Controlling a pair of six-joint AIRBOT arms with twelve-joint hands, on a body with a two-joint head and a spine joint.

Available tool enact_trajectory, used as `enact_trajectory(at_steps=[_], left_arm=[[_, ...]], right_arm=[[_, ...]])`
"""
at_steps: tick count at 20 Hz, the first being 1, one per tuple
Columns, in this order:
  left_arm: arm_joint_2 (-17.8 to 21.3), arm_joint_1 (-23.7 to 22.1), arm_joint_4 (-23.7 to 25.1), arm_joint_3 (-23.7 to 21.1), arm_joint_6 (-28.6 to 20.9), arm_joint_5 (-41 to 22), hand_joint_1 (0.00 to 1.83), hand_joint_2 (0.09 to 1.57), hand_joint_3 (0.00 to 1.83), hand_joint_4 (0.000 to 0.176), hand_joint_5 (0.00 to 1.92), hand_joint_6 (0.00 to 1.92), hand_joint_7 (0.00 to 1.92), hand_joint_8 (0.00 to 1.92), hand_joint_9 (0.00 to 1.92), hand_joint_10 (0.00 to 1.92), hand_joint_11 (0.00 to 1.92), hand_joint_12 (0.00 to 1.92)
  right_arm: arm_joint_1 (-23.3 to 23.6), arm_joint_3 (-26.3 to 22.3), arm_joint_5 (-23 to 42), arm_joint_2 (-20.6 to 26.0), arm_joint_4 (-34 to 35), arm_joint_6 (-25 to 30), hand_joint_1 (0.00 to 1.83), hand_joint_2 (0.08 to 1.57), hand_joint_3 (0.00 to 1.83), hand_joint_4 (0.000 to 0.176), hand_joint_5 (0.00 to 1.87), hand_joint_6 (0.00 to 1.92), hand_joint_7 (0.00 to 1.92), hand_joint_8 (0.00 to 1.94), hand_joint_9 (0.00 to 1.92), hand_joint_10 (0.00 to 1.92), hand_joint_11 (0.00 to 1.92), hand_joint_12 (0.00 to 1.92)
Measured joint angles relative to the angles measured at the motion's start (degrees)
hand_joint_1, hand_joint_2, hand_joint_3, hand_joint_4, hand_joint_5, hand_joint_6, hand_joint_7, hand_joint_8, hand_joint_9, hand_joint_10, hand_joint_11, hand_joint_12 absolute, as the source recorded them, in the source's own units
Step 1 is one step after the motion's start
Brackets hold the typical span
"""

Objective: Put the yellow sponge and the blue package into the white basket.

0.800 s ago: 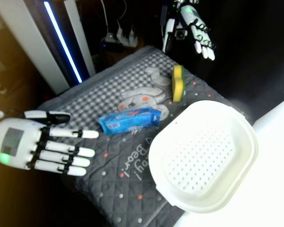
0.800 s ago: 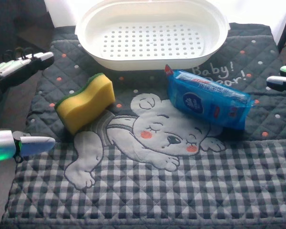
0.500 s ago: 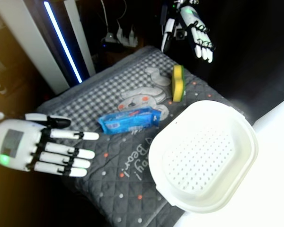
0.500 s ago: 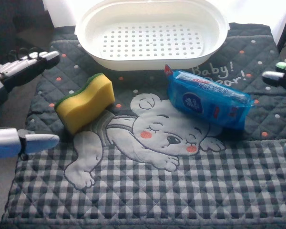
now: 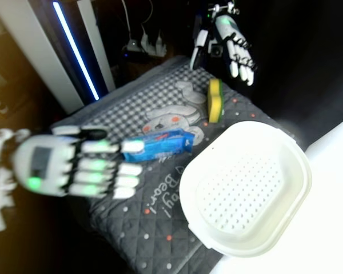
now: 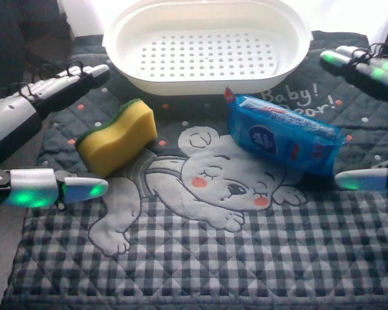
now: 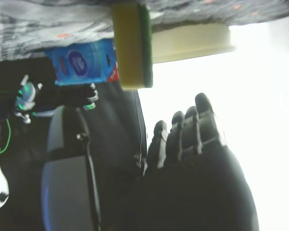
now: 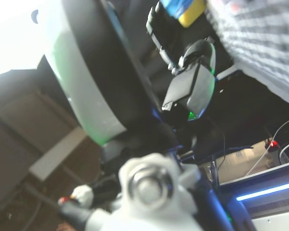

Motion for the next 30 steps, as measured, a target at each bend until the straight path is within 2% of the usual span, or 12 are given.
enact_trajectory(at_steps=[6, 9, 14, 17, 19, 20, 21, 23, 24, 25, 27, 30], left_arm=[[-3.7, -2.2, 0.5, 2.4, 0.0, 3.9, 0.81, 0.91, 0.0, 0.078, 0.16, 0.0, 0.11, 0.0, 0.13, 0.01, 0.0, 0.63], [-5.8, -4.3, 0.6, 4.3, 0.0, 5.7, 0.68, 0.91, 0.0, 0.0, 0.18, 0.0, 0.19, 0.0, 0.24, 0.01, 0.0, 0.8], [-7.5, -5.0, 1.7, 4.9, 0.3, 7.3, 0.87, 1.01, 0.0, 0.0, 0.32, 0.0, 0.39, 0.0, 0.43, 0.0, 0.04, 0.95], [-8.8, -5.6, 0.9, 6.2, 0.3, 7.5, 0.94, 1.08, 0.0, 0.04, 0.36, 0.0, 0.4, 0.0, 0.44, 0.01, 0.1, 0.79], [-10.1, -6.3, 0.7, 7.5, 0.4, 7.9, 1.16, 1.12, 0.0, 0.015, 0.56, 0.01, 0.72, 0.02, 0.69, 0.03, 0.17, 0.91], [-10.8, -6.8, 0.7, 8.1, 0.5, 8.0, 1.31, 1.14, 0.0, 0.0, 0.73, 0.02, 0.9, 0.85, 0.86, 0.05, 0.27, 1.04], [-11.2, -7.1, 0.7, 8.2, 0.7, 8.0, 1.25, 1.15, 0.01, 0.0, 0.82, 0.92, 0.89, 1.09, 0.97, 0.06, 0.26, 1.1], [-11.1, -7.1, 0.6, 8.2, 0.7, 7.9, 1.23, 1.12, 0.0, 0.0, 0.98, 0.87, 0.97, 1.1, 1.12, 0.13, 0.49, 1.44], [-11.1, -7.1, 0.7, 8.1, 0.7, 7.9, 1.23, 1.11, 0.0, 0.0, 1.03, 0.83, 0.96, 1.09, 1.1, 0.15, 0.47, 1.48], [-10.5, -7.1, 1.1, 7.6, 0.7, 7.8, 1.35, 1.1, 0.0, 0.0, 1.06, 0.76, 1.0, 1.01, 0.89, 1.04, 0.48, 1.5], [-8.1, -7.6, 3.4, 5.1, 0.7, 7.4, 1.3, 1.08, 0.0, 0.0, 1.17, 0.47, 1.02, 1.12, 0.77, 1.1, 0.02, 1.54], [-6.3, -11.9, 7.3, 4.2, 0.2, 3.7, 1.38, 1.08, 0.0, 0.0, 1.11, 0.68, 1.05, 0.79, 0.91, 1.23, 0.61, 1.2]], right_arm=[[3.0, 2.8, -1.9, -4.2, 0.4, 0.0, 0.86, 0.86, 0.01, 0.176, 0.01, 0.0, 0.05, 0.01, 0.06, 0.01, 0.0, 0.35], [3.4, 4.0, -3.4, -6.1, 0.6, 0.0, 0.87, 0.84, 0.0, 0.176, 0.09, 0.0, 0.12, 0.0, 0.1, 0.01, 0.0, 0.48], [5.0, 5.8, -6.1, -9.7, 1.3, 0.0, 0.98, 0.85, 0.0, 0.176, 0.4, 0.0, 0.39, 0.01, 0.37, 0.02, 0.02, 0.66], [5.1, 6.6, -5.7, -11.4, 1.3, 0.2, 1.22, 0.95, 0.0, 0.008, 0.83, 0.01, 0.82, 0.02, 0.87, 0.09, 0.52, 0.99], [5.7, 7.4, -5.4, -12.2, 2.1, 0.2, 1.36, 1.03, 0.01, 0.0, 1.01, 0.56, 1.15, 0.49, 1.04, 0.84, 0.34, 1.19], [5.9, 7.9, -5.3, -12.4, 2.3, 0.1, 1.39, 1.05, 0.0, 0.0, 0.98, 0.78, 1.19, 0.57, 1.07, 0.99, 0.55, 1.22], [5.9, 8.1, -5.4, -12.4, 2.5, 0.3, 1.39, 1.06, 0.0, 0.0, 0.94, 0.88, 1.15, 0.61, 1.09, 1.01, 0.85, 1.13], [5.9, 8.3, -5.6, -12.5, 2.6, 0.3, 1.26, 1.06, 0.0, 0.0, 1.03, 0.85, 1.21, 0.66, 1.3, 0.45, 1.07, 1.05], [5.9, 8.5, -5.6, -12.5, 2.5, 0.2, 1.37, 1.06, 0.0, 0.0, 1.01, 0.82, 1.18, 0.57, 1.14, 0.91, 0.98, 1.03], [5.9, 8.5, -5.3, -12.4, 1.7, 0.6, 1.39, 1.06, 0.0, 0.0, 0.97, 0.79, 1.19, 0.56, 1.07, 1.07, 0.96, 1.08], [5.9, 8.6, -4.1, -11.9, -0.3, 4.5, 1.39, 1.08, 0.0, 0.0, 0.94, 0.76, 1.13, 0.7, 1.06, 1.12, 1.03, 1.03], [5.7, 8.5, -3.1, -10.3, -2.6, 7.2, 1.31, 0.99, 0.0, 0.0, 1.25, 0.33, 1.39, 0.46, 1.36, 0.68, 1.09, 1.25]])
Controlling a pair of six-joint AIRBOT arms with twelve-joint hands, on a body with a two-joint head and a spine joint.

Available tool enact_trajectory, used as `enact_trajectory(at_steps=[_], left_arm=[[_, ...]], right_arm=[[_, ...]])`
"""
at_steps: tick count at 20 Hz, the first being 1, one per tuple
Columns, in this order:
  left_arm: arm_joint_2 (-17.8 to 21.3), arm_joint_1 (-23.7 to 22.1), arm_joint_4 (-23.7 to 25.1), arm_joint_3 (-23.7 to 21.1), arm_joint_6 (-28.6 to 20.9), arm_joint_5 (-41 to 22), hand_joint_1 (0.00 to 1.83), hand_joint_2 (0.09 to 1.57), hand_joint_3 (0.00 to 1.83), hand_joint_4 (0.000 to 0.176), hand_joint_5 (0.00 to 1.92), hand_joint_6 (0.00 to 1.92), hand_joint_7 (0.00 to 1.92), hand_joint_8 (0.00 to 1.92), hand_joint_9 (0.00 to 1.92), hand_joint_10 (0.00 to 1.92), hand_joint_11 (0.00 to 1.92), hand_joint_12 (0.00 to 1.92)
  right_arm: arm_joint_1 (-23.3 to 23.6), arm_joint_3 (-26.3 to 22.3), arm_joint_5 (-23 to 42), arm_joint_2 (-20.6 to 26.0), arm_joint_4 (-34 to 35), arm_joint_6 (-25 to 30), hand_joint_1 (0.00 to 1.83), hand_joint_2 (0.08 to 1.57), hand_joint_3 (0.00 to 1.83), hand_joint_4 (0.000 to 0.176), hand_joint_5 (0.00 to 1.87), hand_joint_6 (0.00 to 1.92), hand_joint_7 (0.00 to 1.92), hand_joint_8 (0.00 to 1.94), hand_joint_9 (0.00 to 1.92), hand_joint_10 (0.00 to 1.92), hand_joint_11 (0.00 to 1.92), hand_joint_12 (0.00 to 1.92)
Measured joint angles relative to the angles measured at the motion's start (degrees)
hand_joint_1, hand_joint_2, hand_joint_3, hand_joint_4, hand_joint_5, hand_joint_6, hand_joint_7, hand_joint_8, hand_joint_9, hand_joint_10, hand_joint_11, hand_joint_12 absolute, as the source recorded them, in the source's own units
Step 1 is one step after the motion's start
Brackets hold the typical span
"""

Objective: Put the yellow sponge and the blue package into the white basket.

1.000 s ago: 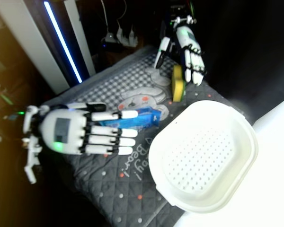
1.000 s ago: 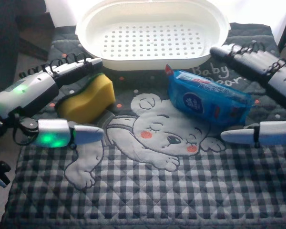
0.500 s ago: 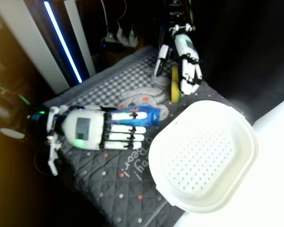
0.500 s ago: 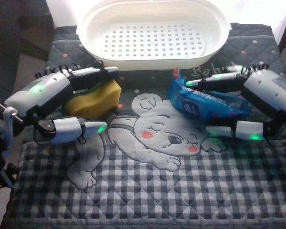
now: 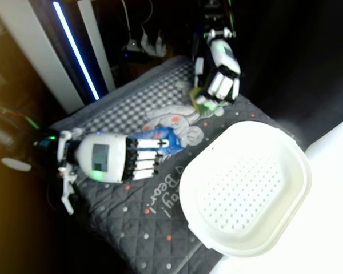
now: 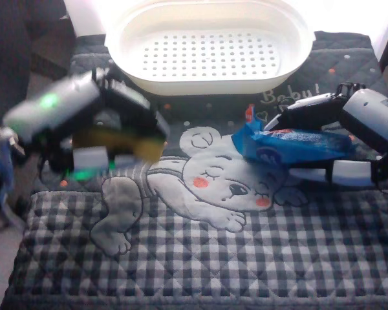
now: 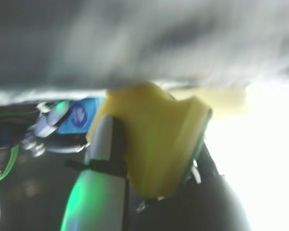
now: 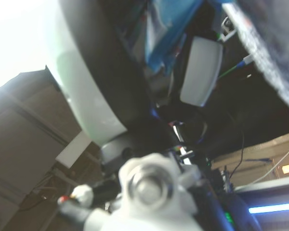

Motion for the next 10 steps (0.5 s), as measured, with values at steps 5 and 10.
enact_trajectory(at_steps=[5, 10], left_arm=[[-0.6, -8.3, 2.2, 3.6, 0.7, -1.8, 1.37, 1.09, 0.0, 0.0, 1.04, 0.89, 1.06, 0.83, 0.9, 1.13, 0.53, 1.1], [-6.7, -16.9, 1.0, 12.5, 1.2, 5.9, 1.25, 1.06, 0.0, 0.003, 1.12, 0.82, 1.09, 0.74, 1.07, 0.14, 0.4, 1.13]], right_arm=[[6.9, 2.4, 1.0, 1.0, -0.9, 0.0, 1.47, 1.09, 0.0, 0.0, 0.91, 0.92, 1.07, 0.64, 1.06, 0.84, 0.83, 1.39], [15.9, 10.1, -3.7, -2.8, -0.6, -1.2, 1.41, 1.08, 0.0, 0.0, 0.91, 1.12, 1.08, 0.54, 1.11, 0.88, 1.02, 0.97]])
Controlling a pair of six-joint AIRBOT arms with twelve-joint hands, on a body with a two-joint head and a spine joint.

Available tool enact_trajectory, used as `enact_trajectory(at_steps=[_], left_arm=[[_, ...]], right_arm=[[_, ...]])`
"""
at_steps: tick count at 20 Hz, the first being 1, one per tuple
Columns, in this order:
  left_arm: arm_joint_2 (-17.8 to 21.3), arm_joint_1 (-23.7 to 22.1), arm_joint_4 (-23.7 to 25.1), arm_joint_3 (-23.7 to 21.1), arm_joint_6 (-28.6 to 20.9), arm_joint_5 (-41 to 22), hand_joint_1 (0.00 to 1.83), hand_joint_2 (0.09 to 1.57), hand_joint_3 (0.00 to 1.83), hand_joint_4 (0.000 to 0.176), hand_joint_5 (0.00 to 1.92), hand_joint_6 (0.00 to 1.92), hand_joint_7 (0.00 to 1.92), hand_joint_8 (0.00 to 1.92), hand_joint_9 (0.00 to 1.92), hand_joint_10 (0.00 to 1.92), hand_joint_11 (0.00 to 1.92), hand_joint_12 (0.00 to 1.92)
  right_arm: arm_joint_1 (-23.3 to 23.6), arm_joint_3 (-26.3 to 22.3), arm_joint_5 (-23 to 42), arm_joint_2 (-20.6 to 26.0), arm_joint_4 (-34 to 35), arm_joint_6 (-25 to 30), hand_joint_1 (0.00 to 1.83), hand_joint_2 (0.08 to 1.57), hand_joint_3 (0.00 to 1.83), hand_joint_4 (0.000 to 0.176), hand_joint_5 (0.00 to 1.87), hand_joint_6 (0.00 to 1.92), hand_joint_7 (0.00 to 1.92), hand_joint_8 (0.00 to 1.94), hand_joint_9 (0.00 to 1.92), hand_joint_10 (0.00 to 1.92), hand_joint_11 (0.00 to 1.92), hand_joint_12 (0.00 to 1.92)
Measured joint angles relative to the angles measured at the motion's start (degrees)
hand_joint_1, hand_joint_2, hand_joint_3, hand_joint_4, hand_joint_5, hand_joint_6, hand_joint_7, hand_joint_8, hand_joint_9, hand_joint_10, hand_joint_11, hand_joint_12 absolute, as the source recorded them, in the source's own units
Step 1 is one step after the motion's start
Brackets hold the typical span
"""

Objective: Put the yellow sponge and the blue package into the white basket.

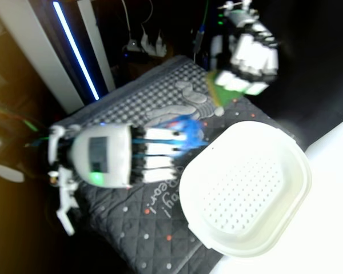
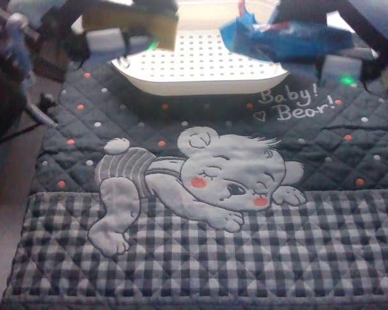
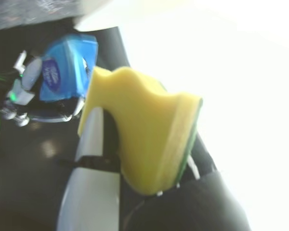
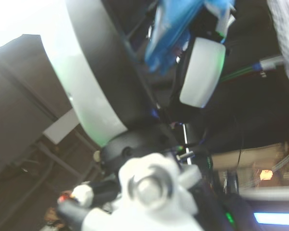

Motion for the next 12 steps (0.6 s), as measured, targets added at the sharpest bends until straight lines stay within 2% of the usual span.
enact_trajectory(at_steps=[1, 2, 3, 4, 5, 6, 7, 8, 9, 10, 11, 12], left_arm=[[-1.5, -1.2, 0.7, 2.0, -0.1, 2.6, 1.37, 1.02, 0.0, 0.0, 1.18, 0.7, 1.35, 0.24, 1.06, 0.73, 0.47, 1.12], [-2.4, -2.0, 1.1, 3.1, -0.1, 4.5, 1.39, 1.02, 0.01, 0.0, 1.16, 0.72, 1.33, 0.29, 1.04, 0.89, 0.55, 1.06], [-4.8, -3.5, 1.0, 6.3, -0.1, 8.3, 1.38, 1.04, 0.0, 0.0, 1.12, 0.76, 1.23, 0.49, 1.01, 1.0, 0.64, 1.07], [-6.0, -4.1, 0.7, 7.6, -0.2, 9.6, 1.27, 1.05, 0.0, 0.005, 1.11, 0.81, 1.16, 0.64, 1.01, 0.56, 0.66, 1.07], [-7.6, -4.6, 0.7, 9.6, -0.6, 11.1, 1.36, 1.06, 0.0, 0.0, 1.1, 0.81, 1.16, 0.55, 0.99, 1.0, 0.68, 1.14], [-9.7, -5.1, 0.4, 11.7, -0.9, 12.6, 1.38, 1.06, 0.0, 0.0, 1.09, 0.82, 1.09, 0.59, 1.0, 1.13, 0.76, 1.25], [-11.3, -5.4, 0.3, 13.7, -1.0, 14.1, 1.38, 1.07, 0.0, 0.0, 1.09, 0.81, 1.06, 0.65, 0.99, 1.17, 0.82, 1.32], [-12.7, -5.8, 0.2, 15.6, -1.3, 15.8, 1.27, 1.07, 0.0, 0.0, 1.1, 0.78, 1.08, 0.81, 1.02, 1.14, 0.95, 1.53], [-14.3, -6.4, 0.2, 17.9, -1.4, 18.4, 1.35, 1.08, 0.0, 0.0, 0.99, 0.9, 1.08, 0.72, 1.04, 1.11, 0.83, 1.24], [-16.1, -6.8, 0.1, 20.3, -1.9, 20.4, 1.2, 1.07, 0.0, 0.0, 0.78, 0.31, 0.83, 0.28, 0.75, 0.52, 0.54, 0.96], [-17.5, -6.9, 0.0, 21.8, -2.3, 22.3, 1.14, 1.05, 0.0, 0.0, 0.65, 0.08, 0.67, 0.08, 0.62, 0.19, 0.34, 0.9], [-17.7, -6.6, 0.5, 21.4, -2.6, 24.5, 1.03, 0.99, 0.0, 0.063, 0.38, 0.02, 0.38, 0.01, 0.4, 0.05, 0.09, 0.83]], right_arm=[[1.2, 2.6, -3.6, -1.9, -1.1, 0.0, 1.4, 1.04, 0.0, 0.0, 0.97, 0.91, 1.24, 0.33, 1.16, 0.9, 1.17, 0.75], [2.1, 4.4, -6.4, -3.1, -1.9, -0.1, 1.3, 1.02, 0.0, 0.0, 1.09, 0.76, 1.35, 0.33, 1.29, 0.43, 1.22, 0.66], [4.1, 7.9, -12.2, -5.9, -2.9, -0.3, 1.26, 1.07, 0.0, 0.0, 0.97, 1.0, 1.25, 0.51, 1.33, 0.18, 1.19, 0.61], [4.8, 9.1, -13.8, -7.1, -3.0, -0.3, 1.36, 1.07, 0.01, 0.0, 0.88, 1.05, 1.12, 0.62, 1.18, 0.78, 1.21, 0.57], [5.4, 10.5, -14.9, -8.3, -3.1, -0.2, 1.38, 1.08, 0.0, 0.0, 0.86, 1.01, 1.09, 0.69, 1.13, 0.95, 1.23, 0.54], [6.4, 12.3, -15.7, -9.9, -3.6, -0.3, 1.39, 1.07, 0.0, 0.0, 0.91, 0.96, 1.12, 0.59, 1.15, 0.94, 1.26, 0.53], [7.0, 13.7, -16.7, -10.9, -4.1, -0.5, 1.39, 1.07, 0.0, 0.0, 0.91, 0.97, 1.13, 0.55, 1.15, 0.94, 1.26, 0.52], [7.5, 14.9, -17.9, -11.8, -4.2, -1.1, 1.4, 1.06, 0.0, 0.0, 0.92, 0.93, 1.16, 0.51, 1.16, 0.94, 1.27, 0.52], [7.9, 16.7, -19.9, -12.9, -4.2, -2.1, 1.4, 1.06, 0.0, 0.0, 0.95, 0.9, 1.16, 0.51, 1.15, 0.94, 1.26, 0.51], [8.3, 18.8, -21.8, -14.0, -4.4, -2.3, 1.39, 1.08, 0.0, 0.0, 0.94, 0.9, 1.09, 0.68, 1.07, 1.06, 1.13, 0.54], [8.5, 19.9, -24.2, -14.6, -4.4, -2.4, 1.22, 1.05, 0.0, 0.0, 0.79, 0.34, 0.98, 0.26, 0.96, 0.51, 0.68, 0.86], [8.5, 19.6, -25.8, -14.5, -4.6, -2.4, 0.93, 0.95, 0.0, 0.054, 0.37, 0.07, 0.57, 0.05, 0.63, 0.15, 0.28, 0.92]])
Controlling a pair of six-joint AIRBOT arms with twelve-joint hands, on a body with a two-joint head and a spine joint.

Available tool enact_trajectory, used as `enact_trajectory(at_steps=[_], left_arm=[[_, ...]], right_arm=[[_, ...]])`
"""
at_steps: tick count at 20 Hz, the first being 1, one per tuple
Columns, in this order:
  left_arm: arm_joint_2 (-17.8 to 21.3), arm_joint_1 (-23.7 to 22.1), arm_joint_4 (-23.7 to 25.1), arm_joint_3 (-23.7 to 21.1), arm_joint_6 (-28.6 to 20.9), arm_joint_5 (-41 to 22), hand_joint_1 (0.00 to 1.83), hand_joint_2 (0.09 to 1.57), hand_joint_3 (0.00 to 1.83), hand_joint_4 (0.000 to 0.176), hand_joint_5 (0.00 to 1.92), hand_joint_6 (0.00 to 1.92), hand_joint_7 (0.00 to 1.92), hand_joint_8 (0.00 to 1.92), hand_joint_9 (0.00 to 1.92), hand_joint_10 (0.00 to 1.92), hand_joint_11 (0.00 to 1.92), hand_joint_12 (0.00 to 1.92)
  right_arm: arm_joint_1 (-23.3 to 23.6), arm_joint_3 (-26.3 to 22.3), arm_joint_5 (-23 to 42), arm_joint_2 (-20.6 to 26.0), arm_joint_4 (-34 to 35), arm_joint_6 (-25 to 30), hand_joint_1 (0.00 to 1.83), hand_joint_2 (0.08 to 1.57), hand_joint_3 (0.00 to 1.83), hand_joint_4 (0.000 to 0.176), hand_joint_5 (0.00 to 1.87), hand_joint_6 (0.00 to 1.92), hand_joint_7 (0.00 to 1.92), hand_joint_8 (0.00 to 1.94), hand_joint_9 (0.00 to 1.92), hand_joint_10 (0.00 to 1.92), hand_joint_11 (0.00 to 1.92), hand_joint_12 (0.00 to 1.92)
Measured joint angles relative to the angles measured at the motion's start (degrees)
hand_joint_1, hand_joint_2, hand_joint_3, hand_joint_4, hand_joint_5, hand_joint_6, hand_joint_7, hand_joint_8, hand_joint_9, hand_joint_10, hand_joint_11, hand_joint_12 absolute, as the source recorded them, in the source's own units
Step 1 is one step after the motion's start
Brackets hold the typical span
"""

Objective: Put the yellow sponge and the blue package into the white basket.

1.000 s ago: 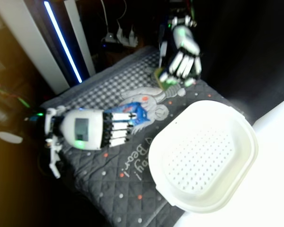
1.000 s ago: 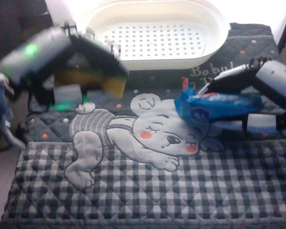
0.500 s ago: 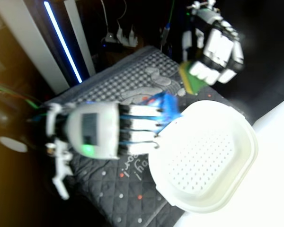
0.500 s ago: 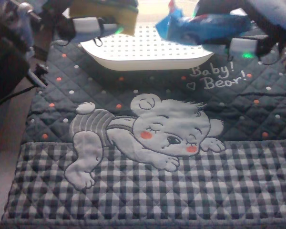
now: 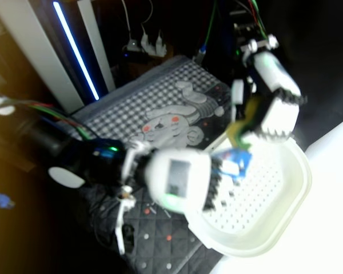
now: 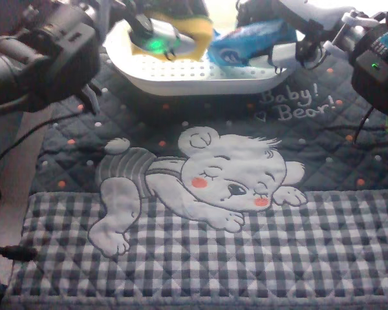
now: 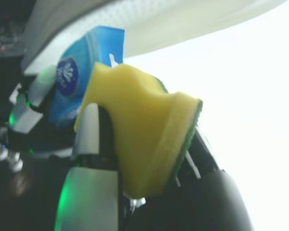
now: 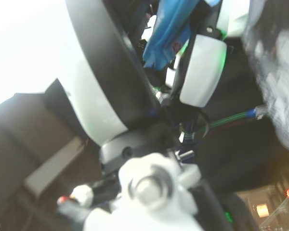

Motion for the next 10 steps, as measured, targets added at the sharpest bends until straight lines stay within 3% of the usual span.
enact_trajectory(at_steps=[1, 2, 3, 4, 6, 10], left_arm=[[0.8, 0.4, 0.0, -1.5, 0.0, 0.3, 0.9, 0.94, 0.0, 0.153, 0.15, 0.0, 0.2, 0.0, 0.23, 0.01, 0.02, 0.87], [2.6, 1.3, 0.4, -4.0, -0.2, -1.0, 0.88, 0.91, 0.0, 0.171, 0.07, 0.0, 0.11, 0.0, 0.16, 0.0, 0.0, 0.86], [4.3, 2.2, -0.1, -6.4, -0.5, -3.5, 0.89, 0.9, 0.0, 0.175, 0.01, 0.0, 0.05, 0.0, 0.1, 0.0, 0.0, 0.85], [6.1, 3.1, -0.5, -8.5, -0.5, -6.8, 0.92, 0.9, 0.0, 0.176, 0.0, 0.0, 0.02, 0.0, 0.03, 0.0, 0.0, 0.58], [9.7, 5.5, -1.0, -12.5, -0.5, -10.9, 0.9, 0.9, 0.0, 0.176, 0.0, 0.0, 0.02, 0.0, 0.04, 0.01, 0.0, 0.59], [19.2, 15.0, -0.9, -24.1, -0.3, -21.9, 0.87, 0.91, 0.0, 0.176, 0.06, 0.0, 0.04, 0.0, 0.03, 0.01, 0.0, 0.45]], right_arm=[[0.0, -0.8, -0.4, 0.2, 0.0, 0.0, 0.71, 0.87, 0.0, 0.152, 0.07, 0.01, 0.17, 0.01, 0.2, 0.04, 0.06, 0.52], [0.0, -2.9, 0.0, 0.7, 0.0, 0.0, 0.64, 0.82, 0.0, 0.171, 0.01, 0.0, 0.03, 0.0, 0.04, 0.01, 0.01, 0.1], [0.0, -5.4, 1.3, 1.4, 0.0, 0.1, 0.61, 0.81, 0.0, 0.175, 0.0, 0.0, 0.01, 0.0, 0.01, 0.0, 0.0, 0.02], [0.0, -8.1, 3.1, 3.3, -1.4, 0.0, 0.63, 0.83, 0.0, 0.176, 0.0, 0.0, 0.0, 0.0, 0.0, 0.0, 0.0, 0.0], [-0.1, -11.5, 5.9, 6.8, -2.4, 0.2, 0.63, 0.84, 0.01, 0.176, 0.0, 0.0, 0.01, 0.0, 0.0, 0.0, 0.01, 0.0], [-8.9, -20.7, 18.9, 15.0, 3.2, 0.1, 0.61, 0.89, 0.01, 0.176, 0.09, 0.01, 0.09, 0.0, 0.02, 0.0, 0.02, 0.03]])
